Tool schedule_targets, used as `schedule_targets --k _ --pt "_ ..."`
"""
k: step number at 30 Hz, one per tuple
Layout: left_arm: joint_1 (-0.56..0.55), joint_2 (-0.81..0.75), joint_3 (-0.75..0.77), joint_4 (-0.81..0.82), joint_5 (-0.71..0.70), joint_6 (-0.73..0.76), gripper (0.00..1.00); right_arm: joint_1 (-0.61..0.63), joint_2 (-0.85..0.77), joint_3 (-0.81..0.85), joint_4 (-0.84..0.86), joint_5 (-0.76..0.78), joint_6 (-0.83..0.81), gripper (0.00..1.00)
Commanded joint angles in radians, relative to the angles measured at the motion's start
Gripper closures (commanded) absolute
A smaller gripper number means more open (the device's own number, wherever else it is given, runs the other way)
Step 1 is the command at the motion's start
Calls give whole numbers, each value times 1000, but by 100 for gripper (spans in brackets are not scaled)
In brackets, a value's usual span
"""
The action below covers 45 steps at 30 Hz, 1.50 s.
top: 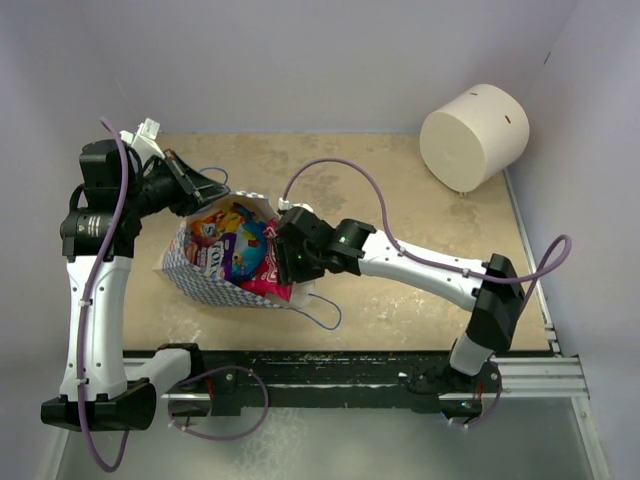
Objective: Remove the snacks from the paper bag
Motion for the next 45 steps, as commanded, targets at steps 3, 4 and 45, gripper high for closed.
schedule_targets --k 3,4,45 --pt "-2 -8 18 -1 25 -1 100 -41 42 85 45 92 17 54" --pt "-2 -11 15 -1 25 -5 100 -45 44 91 53 89 6 55" --pt "-2 7 67 -37 -68 42 100 -306 -394 375 -69 138 -216 100"
